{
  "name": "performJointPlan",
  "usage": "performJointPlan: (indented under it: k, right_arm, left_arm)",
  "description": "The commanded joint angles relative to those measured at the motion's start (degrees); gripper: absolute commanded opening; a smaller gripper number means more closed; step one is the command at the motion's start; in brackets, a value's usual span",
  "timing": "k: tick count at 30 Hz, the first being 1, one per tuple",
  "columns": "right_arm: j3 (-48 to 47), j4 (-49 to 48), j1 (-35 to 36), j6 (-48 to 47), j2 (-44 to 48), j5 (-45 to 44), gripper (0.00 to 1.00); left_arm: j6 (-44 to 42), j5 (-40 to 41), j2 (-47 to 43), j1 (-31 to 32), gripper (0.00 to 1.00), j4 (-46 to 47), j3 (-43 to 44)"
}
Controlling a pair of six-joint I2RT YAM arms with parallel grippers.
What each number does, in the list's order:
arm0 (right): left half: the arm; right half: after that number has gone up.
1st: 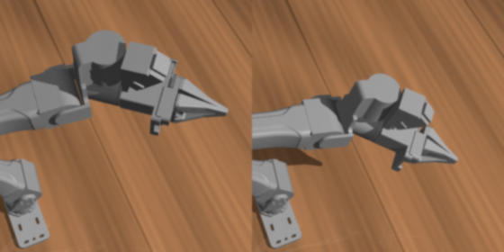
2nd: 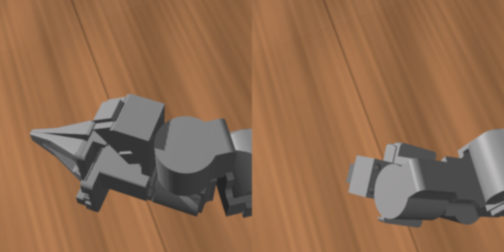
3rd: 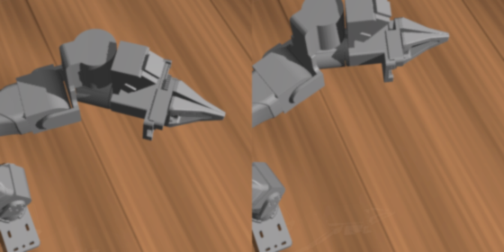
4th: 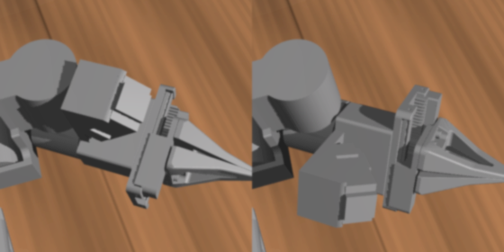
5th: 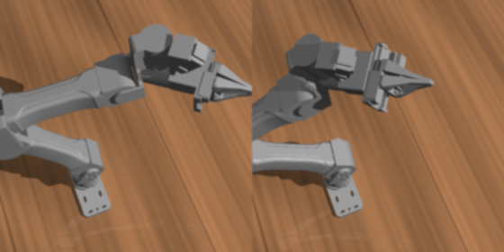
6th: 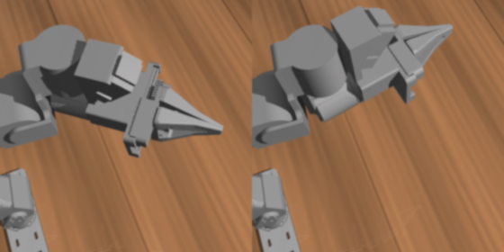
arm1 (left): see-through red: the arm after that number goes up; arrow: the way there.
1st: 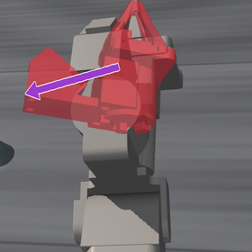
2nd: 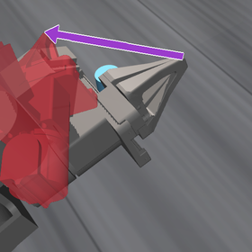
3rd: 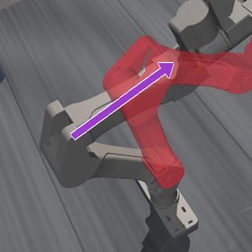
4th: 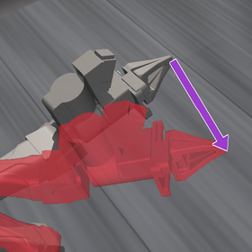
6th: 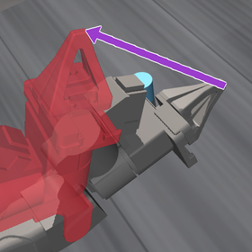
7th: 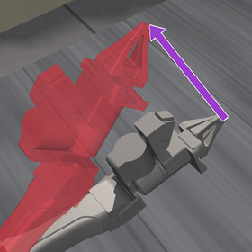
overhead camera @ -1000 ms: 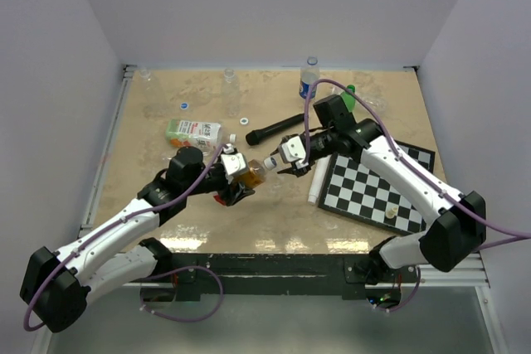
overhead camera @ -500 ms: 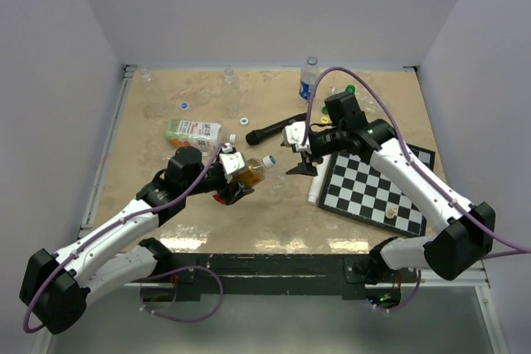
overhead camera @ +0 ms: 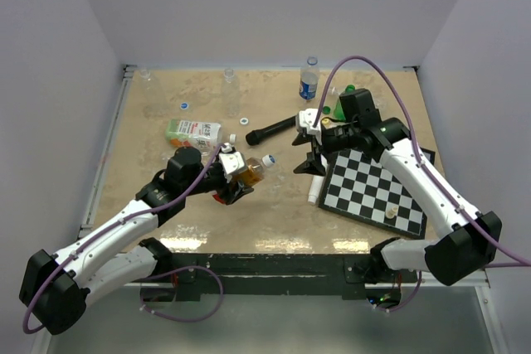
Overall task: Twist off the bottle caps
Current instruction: Unscrew the bottle cap from the plastic bottle.
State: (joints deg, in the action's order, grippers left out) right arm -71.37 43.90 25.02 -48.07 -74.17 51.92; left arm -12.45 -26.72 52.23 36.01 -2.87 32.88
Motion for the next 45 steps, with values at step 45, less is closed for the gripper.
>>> performJointPlan:
  k: [45]
  right_arm:
    - [-1.8,-19.7,4.2,38.9,-9.1,9.2,0.78]
  left_arm:
    - [0.9,1.0,0.2,0.3,0.0,1.1,0.3]
